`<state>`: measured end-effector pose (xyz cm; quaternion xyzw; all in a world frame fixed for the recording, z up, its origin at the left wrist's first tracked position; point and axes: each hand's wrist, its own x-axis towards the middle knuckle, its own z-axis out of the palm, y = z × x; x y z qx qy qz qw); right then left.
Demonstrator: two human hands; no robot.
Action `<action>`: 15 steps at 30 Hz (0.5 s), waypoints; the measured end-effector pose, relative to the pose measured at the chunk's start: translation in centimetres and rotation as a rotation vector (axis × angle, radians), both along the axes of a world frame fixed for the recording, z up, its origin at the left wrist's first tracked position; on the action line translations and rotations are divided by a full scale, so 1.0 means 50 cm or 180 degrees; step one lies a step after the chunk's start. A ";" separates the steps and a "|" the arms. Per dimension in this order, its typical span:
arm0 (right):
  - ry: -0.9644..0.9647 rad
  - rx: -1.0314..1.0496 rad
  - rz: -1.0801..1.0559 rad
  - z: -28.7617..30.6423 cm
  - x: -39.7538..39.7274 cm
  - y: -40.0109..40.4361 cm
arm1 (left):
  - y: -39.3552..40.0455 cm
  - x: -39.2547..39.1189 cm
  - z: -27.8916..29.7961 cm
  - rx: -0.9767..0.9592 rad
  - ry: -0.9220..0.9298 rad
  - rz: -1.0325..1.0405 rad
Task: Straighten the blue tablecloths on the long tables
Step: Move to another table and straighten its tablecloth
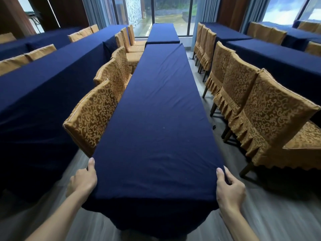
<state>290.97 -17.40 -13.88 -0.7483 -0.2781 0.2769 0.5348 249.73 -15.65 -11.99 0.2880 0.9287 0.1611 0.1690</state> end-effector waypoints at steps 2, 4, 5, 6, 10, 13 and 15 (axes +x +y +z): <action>-0.0044 -0.0010 0.0029 -0.002 0.011 0.022 | 0.011 0.010 -0.001 -0.0019 0.0039 0.0037; -0.0065 -0.0013 0.0076 -0.006 0.016 0.045 | 0.024 0.017 0.004 -0.0009 0.0050 0.0089; -0.0071 -0.0048 0.0074 -0.007 0.015 0.058 | 0.035 0.017 0.006 0.0009 0.0066 0.0108; -0.0088 -0.0098 0.0062 -0.008 0.014 0.070 | 0.046 0.018 0.009 0.0027 0.0072 0.0117; -0.0091 -0.0177 -0.0047 -0.007 0.009 0.124 | 0.102 0.012 0.003 0.0063 0.0026 0.0060; -0.0121 -0.0212 -0.0091 -0.008 0.002 0.147 | 0.138 -0.001 -0.007 0.0066 0.0012 0.0055; -0.0192 -0.0245 -0.0139 -0.009 -0.002 0.157 | 0.155 -0.009 -0.014 -0.0022 0.0053 0.0087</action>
